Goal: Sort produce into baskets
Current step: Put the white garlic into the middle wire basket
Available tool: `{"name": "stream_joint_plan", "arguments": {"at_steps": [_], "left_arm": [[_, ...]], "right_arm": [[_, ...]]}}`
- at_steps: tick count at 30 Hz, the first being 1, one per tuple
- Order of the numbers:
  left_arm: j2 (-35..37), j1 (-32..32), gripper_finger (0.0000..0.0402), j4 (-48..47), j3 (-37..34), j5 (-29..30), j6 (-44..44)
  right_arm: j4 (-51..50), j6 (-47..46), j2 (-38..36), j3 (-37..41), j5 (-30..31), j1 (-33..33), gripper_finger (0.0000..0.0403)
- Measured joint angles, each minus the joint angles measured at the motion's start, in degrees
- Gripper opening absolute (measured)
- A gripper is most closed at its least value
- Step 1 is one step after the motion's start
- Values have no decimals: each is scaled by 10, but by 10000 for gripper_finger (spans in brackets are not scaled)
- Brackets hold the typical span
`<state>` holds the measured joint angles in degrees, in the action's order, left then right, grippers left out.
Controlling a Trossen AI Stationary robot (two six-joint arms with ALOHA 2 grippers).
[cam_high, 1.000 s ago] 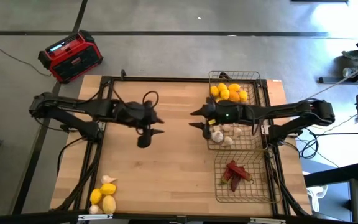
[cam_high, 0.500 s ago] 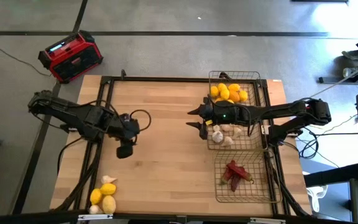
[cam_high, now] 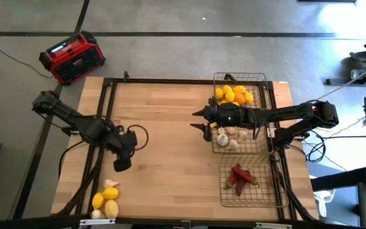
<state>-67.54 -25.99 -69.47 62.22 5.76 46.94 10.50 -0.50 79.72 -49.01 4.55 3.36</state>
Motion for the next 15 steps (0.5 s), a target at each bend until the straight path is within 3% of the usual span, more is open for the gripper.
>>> {"name": "stream_joint_plan", "arguments": {"at_steps": [11,15], "left_arm": [[-78,-73,187,-21,-3,-65,26],[-82,-107,187,11,-27,-75,19]], "right_arm": [[4,9,0,0,0,0,225],[-1,9,0,0,-9,0,225]]}}
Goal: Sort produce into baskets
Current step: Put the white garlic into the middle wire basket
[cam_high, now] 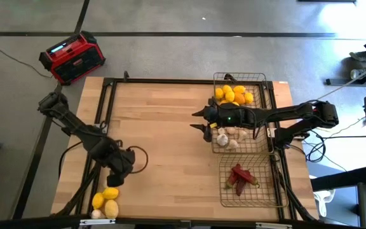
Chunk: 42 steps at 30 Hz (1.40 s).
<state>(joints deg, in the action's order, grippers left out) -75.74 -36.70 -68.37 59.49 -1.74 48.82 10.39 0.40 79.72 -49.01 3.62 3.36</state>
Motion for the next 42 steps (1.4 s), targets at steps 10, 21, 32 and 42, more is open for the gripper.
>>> {"name": "stream_joint_plan", "arguments": {"at_steps": [10,21,32,42], "left_arm": [[-6,-60,165,139,-78,-35,113],[-104,-86,154,180,-102,-78,138],[-162,-86,154,182,-102,-141,90],[-162,-87,154,260,-142,-143,109]], "right_arm": [[0,0,8,-1,-8,0,225],[-4,0,8,-1,-17,0,225],[-4,0,8,-1,-17,0,225],[-15,0,8,-1,-17,0,225]]}}
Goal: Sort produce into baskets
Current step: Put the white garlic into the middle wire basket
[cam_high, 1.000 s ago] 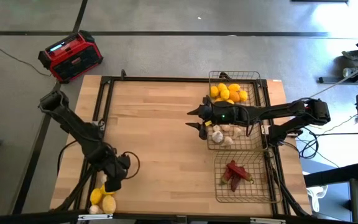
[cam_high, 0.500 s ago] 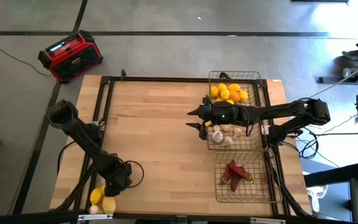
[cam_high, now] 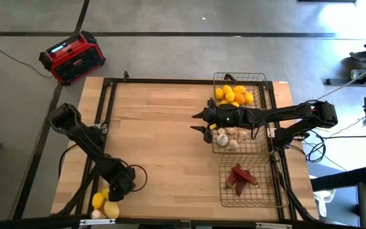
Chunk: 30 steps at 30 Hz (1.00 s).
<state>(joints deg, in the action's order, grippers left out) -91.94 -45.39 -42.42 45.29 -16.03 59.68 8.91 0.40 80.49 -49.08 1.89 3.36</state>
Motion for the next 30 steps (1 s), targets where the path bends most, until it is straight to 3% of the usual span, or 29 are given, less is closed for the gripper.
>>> {"name": "stream_joint_plan", "arguments": {"at_steps": [5,20,27,30], "left_arm": [[1,0,137,-2,-6,-1,-25],[1,28,15,-19,-6,-4,-124],[31,64,3,-111,24,7,-166],[61,76,4,-135,37,42,-166]], "right_arm": [[-1,0,0,0,0,0,225],[0,0,0,0,0,0,225],[1,-1,0,0,0,0,225],[5,-17,0,0,0,0,225]]}}
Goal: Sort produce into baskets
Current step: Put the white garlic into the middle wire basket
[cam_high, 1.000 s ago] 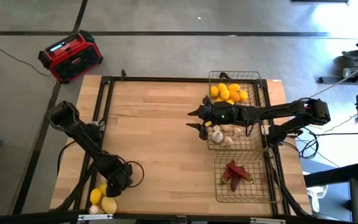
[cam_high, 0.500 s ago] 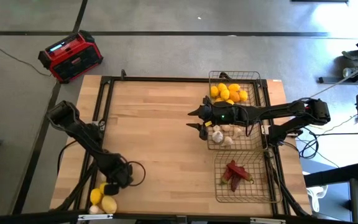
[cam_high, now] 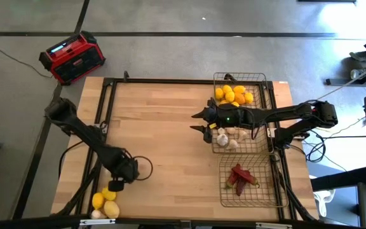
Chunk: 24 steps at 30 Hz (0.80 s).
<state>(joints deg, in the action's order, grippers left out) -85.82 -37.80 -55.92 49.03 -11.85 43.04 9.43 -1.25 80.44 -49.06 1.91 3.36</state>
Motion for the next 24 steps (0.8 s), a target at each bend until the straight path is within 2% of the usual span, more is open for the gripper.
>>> {"name": "stream_joint_plan", "arguments": {"at_steps": [10,15,20,24], "left_arm": [[126,47,5,-3,26,129,20],[191,74,5,40,26,192,15],[243,102,5,111,26,271,-71],[265,137,5,193,26,316,-149]], "right_arm": [[14,-29,0,0,-3,0,225],[56,-76,0,0,-79,0,259],[87,-75,0,0,-120,0,313],[109,-68,0,0,-131,-7,335]]}}
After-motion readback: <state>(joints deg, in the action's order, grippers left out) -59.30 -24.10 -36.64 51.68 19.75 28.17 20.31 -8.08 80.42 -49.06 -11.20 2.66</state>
